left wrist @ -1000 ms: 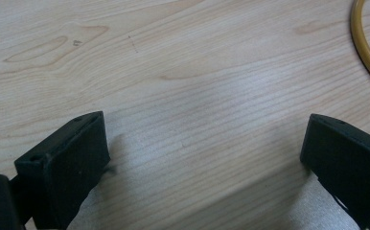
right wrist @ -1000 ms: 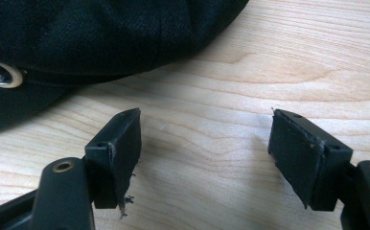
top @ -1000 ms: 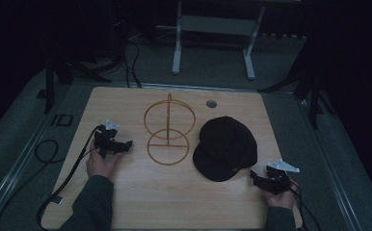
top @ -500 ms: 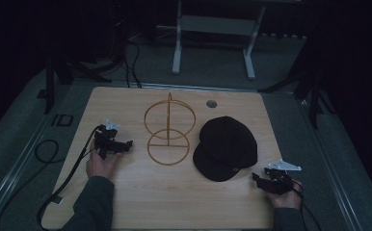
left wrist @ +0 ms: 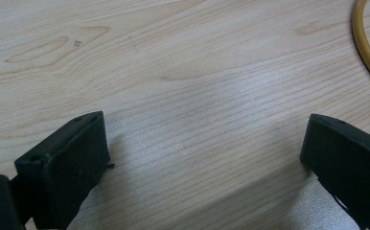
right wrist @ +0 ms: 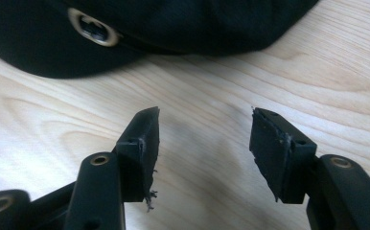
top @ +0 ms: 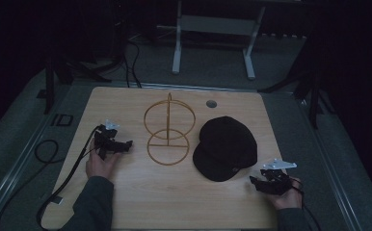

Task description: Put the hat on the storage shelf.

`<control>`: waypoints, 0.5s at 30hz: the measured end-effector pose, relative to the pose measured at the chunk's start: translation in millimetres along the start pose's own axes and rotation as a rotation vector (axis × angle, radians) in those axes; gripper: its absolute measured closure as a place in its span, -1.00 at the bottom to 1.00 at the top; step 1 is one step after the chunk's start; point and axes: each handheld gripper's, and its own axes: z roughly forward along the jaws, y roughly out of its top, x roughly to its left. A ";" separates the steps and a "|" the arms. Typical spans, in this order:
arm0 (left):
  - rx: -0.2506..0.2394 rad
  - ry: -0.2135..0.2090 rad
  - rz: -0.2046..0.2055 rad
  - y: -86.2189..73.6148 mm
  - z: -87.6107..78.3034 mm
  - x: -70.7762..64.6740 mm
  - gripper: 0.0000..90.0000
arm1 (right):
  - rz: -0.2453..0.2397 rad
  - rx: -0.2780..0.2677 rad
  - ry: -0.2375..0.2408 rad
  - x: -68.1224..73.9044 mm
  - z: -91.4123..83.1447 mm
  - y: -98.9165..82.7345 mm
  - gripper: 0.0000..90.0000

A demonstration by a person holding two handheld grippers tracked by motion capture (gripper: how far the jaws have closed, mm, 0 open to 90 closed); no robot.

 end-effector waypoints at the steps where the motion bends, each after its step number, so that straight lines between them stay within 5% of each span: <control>1: 0.000 0.000 0.000 0.0 0.0 0.0 -0.95 | -0.002 -0.001 0.009 0.4 -2.2 1.8 -0.03; 15: 0.001 0.000 0.002 0.0 -0.1 0.2 -0.95 | -0.131 0.064 0.033 15.0 -26.9 28.7 -0.03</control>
